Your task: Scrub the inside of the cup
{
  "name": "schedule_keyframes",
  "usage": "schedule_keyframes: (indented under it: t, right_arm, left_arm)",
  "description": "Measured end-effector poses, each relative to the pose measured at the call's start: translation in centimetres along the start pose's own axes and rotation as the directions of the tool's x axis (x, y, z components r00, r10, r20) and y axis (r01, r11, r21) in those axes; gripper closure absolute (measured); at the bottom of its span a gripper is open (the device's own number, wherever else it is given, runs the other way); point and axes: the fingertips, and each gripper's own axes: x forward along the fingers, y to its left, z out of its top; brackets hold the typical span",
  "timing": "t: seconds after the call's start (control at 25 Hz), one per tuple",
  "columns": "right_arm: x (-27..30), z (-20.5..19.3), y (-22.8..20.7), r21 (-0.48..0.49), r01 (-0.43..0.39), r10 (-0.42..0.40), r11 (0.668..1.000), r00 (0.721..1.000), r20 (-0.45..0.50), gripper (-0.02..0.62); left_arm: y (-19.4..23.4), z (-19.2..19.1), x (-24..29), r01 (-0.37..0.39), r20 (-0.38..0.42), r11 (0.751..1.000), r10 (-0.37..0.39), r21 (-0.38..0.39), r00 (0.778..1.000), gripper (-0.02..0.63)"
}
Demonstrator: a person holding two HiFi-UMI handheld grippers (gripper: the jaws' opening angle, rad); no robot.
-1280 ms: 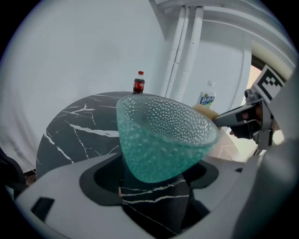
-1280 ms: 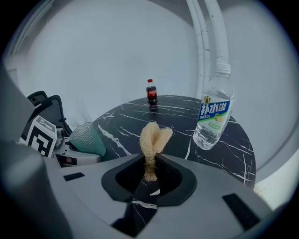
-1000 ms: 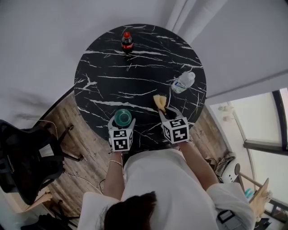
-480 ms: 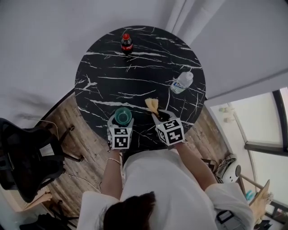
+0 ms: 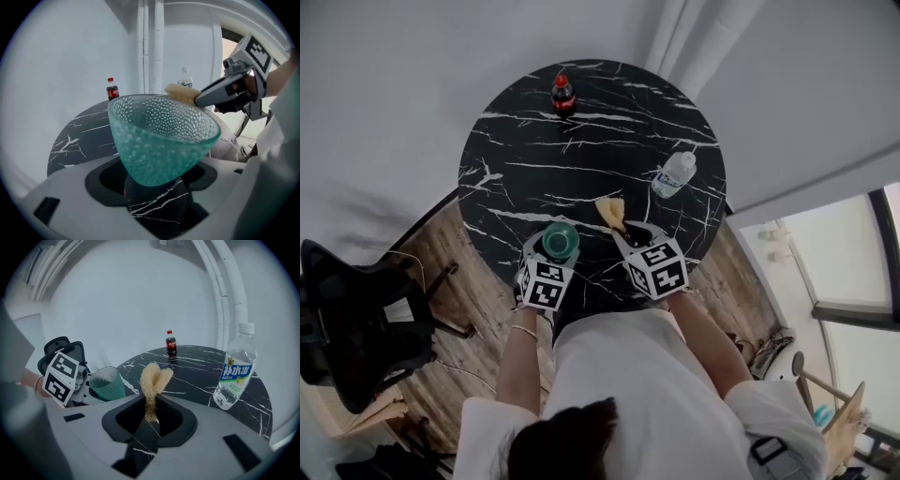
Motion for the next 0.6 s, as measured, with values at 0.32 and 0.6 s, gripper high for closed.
schedule_keyframes:
  t: [0.32,0.6]
  right_arm:
    - [-1.3,3.9,3.6,-0.261,-0.148,0.161,0.954,0.987,0.027,0.517]
    - [-1.7,3.7,6.4,-0.486,-0.241,0.235,0.840,0.969,-0.075,0.517]
  left_arm:
    - [-0.2,1.6,-0.7,0.059,-0.071,0.977,-0.045,0.204,0.996,0.270]
    - [1.7,3.0,-1.1,0.072,-0.159,0.918,-0.010,0.390,0.987,0.270]
